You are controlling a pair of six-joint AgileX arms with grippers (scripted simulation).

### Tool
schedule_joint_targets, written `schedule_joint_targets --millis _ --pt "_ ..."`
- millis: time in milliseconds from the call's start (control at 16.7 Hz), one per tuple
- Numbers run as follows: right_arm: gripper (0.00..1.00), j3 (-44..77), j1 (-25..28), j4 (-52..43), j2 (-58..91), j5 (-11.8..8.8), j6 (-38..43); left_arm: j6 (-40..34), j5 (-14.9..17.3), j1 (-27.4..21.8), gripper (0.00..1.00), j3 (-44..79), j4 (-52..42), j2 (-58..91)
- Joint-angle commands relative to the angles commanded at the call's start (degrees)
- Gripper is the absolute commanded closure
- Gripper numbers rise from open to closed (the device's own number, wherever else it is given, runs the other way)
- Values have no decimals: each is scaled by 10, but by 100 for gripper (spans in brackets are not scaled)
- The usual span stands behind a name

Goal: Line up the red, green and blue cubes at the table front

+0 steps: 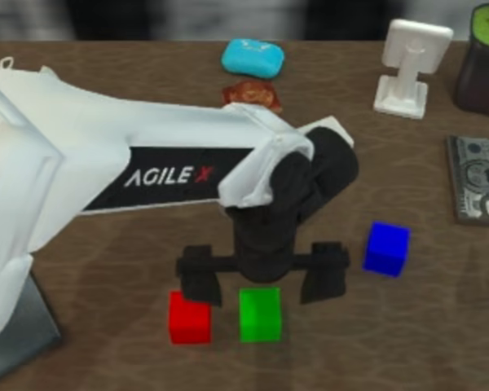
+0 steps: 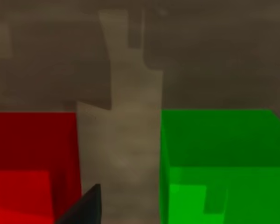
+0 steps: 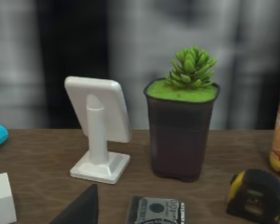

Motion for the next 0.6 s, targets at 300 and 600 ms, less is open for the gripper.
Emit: schedule_joint_targets --millis 300,600 --pt "0 0 0 0 0 0 0 -2 -1 7 0 53 -94 -38" --pt "0 0 0 0 0 0 0 -2 -2 5 0 55 -97 -39"
